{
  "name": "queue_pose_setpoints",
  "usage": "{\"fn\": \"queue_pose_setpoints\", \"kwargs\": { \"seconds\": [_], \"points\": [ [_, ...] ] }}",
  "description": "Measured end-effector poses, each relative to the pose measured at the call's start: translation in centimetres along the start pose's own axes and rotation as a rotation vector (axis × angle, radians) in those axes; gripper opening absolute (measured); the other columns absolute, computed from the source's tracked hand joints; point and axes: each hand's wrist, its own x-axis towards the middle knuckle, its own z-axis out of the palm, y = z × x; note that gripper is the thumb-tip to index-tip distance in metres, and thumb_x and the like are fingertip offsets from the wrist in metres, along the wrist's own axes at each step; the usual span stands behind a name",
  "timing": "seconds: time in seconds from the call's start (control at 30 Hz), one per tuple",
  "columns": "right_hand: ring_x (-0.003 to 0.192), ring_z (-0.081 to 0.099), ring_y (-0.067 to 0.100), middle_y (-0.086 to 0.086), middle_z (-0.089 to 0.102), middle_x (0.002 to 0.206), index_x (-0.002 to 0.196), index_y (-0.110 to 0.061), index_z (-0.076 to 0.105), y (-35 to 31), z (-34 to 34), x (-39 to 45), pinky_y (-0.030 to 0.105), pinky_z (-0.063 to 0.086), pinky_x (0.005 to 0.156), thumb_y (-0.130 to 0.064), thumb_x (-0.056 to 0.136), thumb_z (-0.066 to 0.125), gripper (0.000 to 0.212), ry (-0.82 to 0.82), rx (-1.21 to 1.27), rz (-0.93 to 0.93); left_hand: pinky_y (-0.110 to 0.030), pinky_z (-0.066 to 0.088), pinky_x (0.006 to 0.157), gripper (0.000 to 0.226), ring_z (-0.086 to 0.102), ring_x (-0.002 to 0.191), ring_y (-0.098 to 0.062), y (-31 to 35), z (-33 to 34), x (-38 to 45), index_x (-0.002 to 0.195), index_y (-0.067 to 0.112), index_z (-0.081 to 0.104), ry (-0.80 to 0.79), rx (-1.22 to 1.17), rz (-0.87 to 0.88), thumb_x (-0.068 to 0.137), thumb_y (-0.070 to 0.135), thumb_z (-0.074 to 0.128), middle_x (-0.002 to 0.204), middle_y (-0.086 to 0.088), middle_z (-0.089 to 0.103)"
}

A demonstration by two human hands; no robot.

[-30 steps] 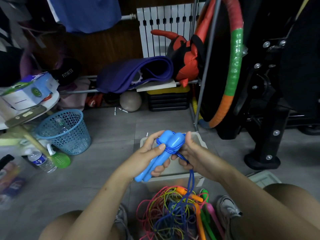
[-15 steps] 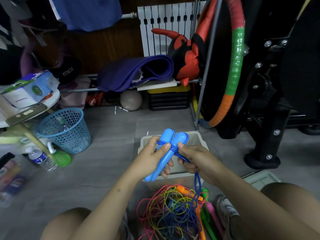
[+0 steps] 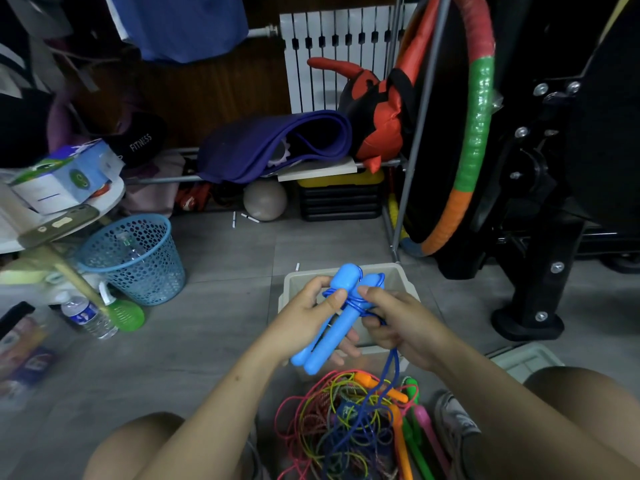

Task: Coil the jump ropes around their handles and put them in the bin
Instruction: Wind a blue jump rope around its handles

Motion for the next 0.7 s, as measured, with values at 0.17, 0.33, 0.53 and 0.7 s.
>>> {"fn": "queue_pose_setpoints", "kwargs": {
  "seconds": [0.17, 0.33, 0.53, 0.7],
  "points": [
    [0.038, 0.019, 0.005, -0.004, 0.039, 0.049, 0.072, -0.009, 0.05, -0.4, -0.7, 0.4, 0.017, 0.016, 0.036, -0.029, 0.097, 0.045, 0.032, 0.064, 0.008, -0.04, -0.023, 0.049, 0.052, 0.037, 0.069, 0.073, -0.022, 0.0, -0.5, 0.0, 0.127, 0.016, 0.049, -0.051, -0.028, 0.046, 0.091, 0.017, 0.054, 0.098, -0.012, 0.072],
    [0.037, 0.017, 0.005, -0.004, 0.036, 0.048, 0.076, -0.006, 0.054, -0.4, -0.9, 0.6, 0.015, 0.013, 0.035, -0.029, 0.097, 0.044, 0.033, 0.034, -0.012, 0.004, -0.03, 0.054, 0.05, 0.033, 0.071, 0.078, -0.032, 0.1, -0.6, -0.2, 0.133, 0.021, 0.04, -0.078, -0.062, 0.0, 0.1, 0.017, 0.041, 0.11, -0.012, 0.069],
    [0.038, 0.017, 0.005, -0.003, 0.034, 0.051, 0.07, -0.012, 0.053, -0.3, -1.1, 0.7, 0.015, 0.012, 0.037, -0.03, 0.097, 0.045, 0.033, 0.059, -0.011, 0.016, -0.029, 0.052, 0.041, 0.013, 0.069, 0.057, -0.028, -0.4, 0.2, 0.0, 0.112, 0.019, 0.037, 0.048, 0.04, -0.03, 0.1, 0.019, 0.043, 0.109, -0.012, 0.057],
    [0.04, 0.017, 0.006, -0.003, 0.036, 0.052, 0.063, -0.014, 0.051, -0.2, -1.0, 0.8, 0.019, 0.013, 0.039, -0.032, 0.096, 0.045, 0.038, 0.051, 0.078, -0.011, -0.02, 0.045, 0.037, 0.019, 0.068, 0.052, -0.02, 0.0, 0.3, 0.2, 0.105, 0.01, 0.046, 0.199, -0.054, -0.036, 0.093, 0.021, 0.055, 0.085, -0.007, 0.071]
  ]
}}
